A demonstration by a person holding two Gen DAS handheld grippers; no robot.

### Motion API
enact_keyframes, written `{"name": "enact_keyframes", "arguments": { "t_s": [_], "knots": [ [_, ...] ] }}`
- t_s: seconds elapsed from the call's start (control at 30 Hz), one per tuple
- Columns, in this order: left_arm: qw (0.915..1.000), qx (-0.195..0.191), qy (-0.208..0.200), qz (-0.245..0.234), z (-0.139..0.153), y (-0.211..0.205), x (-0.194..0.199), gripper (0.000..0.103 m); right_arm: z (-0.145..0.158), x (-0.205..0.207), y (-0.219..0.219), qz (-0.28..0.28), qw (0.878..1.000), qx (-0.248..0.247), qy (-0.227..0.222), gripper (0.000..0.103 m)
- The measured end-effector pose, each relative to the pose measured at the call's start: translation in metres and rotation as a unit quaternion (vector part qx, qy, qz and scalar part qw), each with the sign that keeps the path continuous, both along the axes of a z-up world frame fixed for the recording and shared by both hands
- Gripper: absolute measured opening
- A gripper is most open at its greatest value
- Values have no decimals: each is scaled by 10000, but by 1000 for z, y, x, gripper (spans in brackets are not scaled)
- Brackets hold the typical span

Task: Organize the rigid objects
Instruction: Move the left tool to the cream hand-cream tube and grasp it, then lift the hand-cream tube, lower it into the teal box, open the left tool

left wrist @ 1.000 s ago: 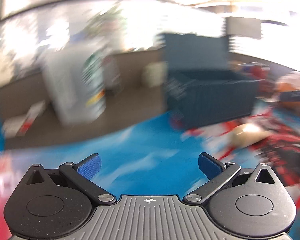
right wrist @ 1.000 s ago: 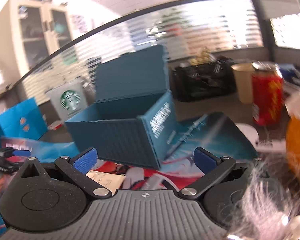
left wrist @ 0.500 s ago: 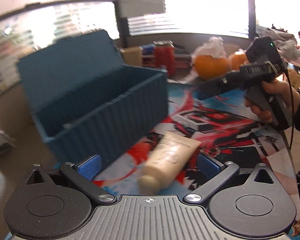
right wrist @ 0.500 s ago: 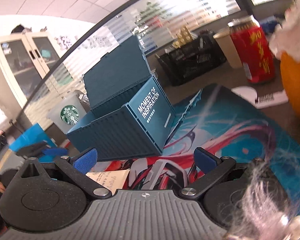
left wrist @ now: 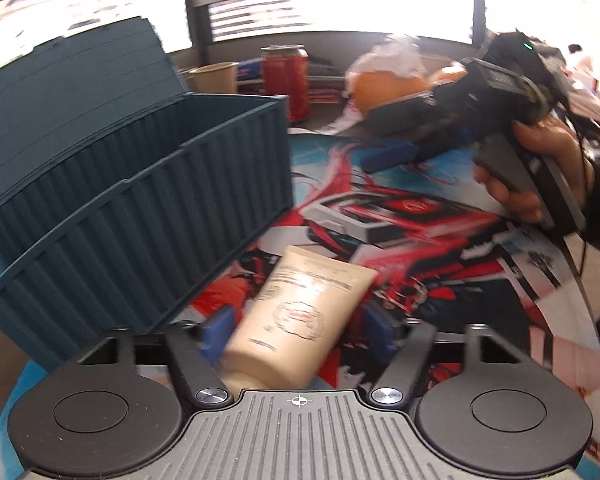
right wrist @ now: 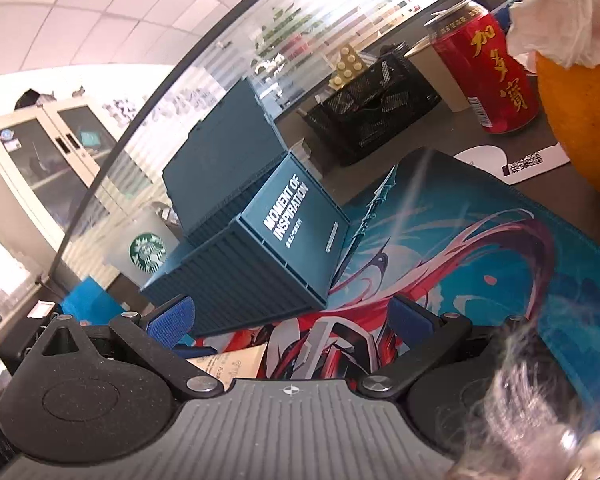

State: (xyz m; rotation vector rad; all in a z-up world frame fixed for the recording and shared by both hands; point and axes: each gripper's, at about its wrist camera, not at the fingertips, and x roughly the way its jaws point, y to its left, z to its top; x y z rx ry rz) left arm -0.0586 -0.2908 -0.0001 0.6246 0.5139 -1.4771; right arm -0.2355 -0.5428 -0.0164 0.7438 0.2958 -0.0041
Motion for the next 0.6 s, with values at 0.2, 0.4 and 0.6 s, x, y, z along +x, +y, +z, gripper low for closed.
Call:
{"name": "enact_keyframes", "arguments": {
  "t_s": [0.2, 0.4, 0.6],
  "knots": [
    [9995, 13, -305, 1, 3, 5, -13, 45, 0, -1, 0, -32, 10000, 16, -21, 103],
    [9992, 58, -397, 54, 6, 8, -24, 45, -1, -4, -2, -30, 9998, 131, -147, 103],
    [9981, 50, -611, -60, 18, 11, -35, 45, -2, -4, -4, -30, 9997, 171, -193, 103]
  ]
}}
